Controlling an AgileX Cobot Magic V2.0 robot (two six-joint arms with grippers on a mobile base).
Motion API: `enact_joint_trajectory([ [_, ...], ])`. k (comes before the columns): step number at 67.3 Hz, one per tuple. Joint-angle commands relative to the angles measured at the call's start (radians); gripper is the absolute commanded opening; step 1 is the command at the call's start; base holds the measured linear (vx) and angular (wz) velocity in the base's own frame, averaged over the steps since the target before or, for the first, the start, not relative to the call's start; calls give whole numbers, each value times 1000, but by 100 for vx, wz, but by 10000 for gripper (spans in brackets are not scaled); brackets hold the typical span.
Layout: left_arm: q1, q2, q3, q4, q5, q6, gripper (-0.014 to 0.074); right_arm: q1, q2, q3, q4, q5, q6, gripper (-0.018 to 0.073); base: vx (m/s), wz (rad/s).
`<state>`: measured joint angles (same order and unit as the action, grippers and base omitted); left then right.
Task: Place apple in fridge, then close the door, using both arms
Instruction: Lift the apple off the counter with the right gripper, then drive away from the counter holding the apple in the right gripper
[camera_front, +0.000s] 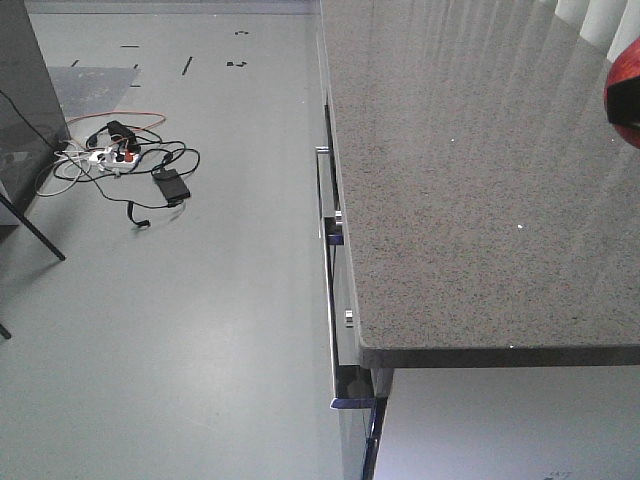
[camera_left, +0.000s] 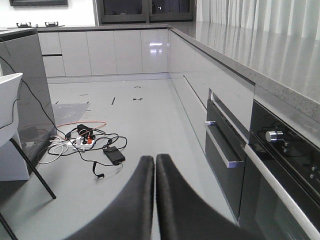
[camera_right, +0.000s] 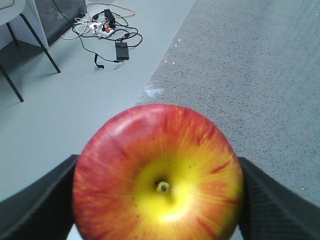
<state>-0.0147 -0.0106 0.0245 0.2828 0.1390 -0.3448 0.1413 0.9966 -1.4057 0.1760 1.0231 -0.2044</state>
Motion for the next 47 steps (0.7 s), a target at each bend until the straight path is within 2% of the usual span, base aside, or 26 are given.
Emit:
enact_joint_trajectory([
  [1, -5, -16, -19, -3, -68, -2, -6, -3, -10, -22, 5, -77, -7, 150, 0, 0],
  [47, -5, -16, -19, -3, -68, -2, -6, -3, -10, -22, 5, -77, -7, 150, -1, 2],
])
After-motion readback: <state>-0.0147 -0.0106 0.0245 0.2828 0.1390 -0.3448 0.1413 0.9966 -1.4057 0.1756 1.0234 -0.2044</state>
